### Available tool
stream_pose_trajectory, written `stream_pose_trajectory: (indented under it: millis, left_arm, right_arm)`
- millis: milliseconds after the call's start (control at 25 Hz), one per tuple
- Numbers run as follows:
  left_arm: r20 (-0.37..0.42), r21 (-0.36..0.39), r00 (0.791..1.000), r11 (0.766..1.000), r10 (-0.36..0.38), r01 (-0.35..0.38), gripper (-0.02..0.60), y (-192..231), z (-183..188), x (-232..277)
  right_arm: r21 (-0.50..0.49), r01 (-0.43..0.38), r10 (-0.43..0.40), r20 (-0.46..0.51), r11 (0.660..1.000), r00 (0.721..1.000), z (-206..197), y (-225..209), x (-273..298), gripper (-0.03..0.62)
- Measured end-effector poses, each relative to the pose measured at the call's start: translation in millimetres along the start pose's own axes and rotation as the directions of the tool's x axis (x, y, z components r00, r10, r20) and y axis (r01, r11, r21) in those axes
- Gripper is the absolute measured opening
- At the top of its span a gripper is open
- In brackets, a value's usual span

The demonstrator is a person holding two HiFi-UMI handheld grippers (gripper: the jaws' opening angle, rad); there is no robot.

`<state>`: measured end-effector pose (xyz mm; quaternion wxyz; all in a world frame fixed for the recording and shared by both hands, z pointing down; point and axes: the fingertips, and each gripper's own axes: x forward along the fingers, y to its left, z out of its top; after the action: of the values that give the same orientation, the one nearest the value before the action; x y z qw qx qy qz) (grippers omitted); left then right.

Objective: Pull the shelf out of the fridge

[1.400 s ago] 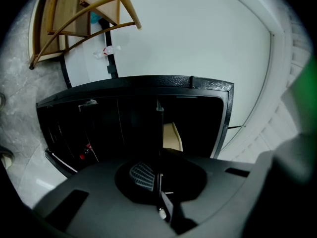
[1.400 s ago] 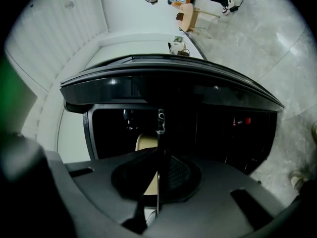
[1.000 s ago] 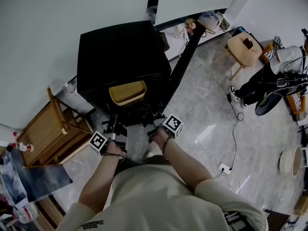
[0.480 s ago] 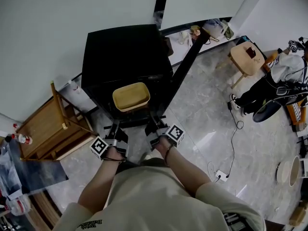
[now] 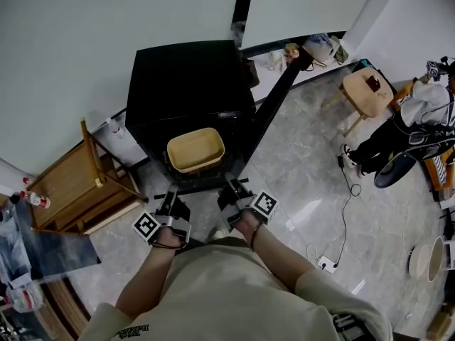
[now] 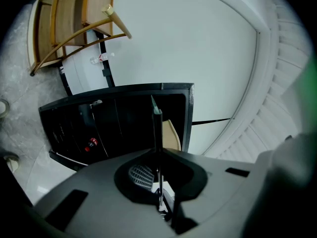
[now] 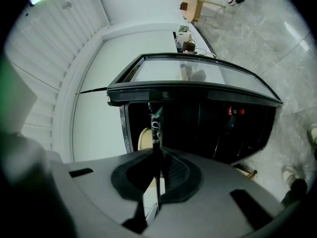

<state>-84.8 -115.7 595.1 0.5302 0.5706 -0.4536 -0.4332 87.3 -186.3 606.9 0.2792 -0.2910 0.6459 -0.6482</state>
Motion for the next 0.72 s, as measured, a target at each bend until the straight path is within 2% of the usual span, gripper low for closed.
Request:
stream_pose_trajectory:
  millis: [400,720]
  left_arm:
    - [-0.025,0.025,1.000,1.000,-0.015,0.015,0.018,-36,-4,-19]
    - [-0.027,-0.005,0.999,0.999,-0.043,0.043,0.017,-72,-3,-27]
  right_arm:
    - [-0.011,-0.005,0.005,-0.037,1.000,0.999,-13,36,-19,0.003]
    - [-0.041,-0.033,0.029,-0.073,0.999,0.997,-20,75,-26,0.003]
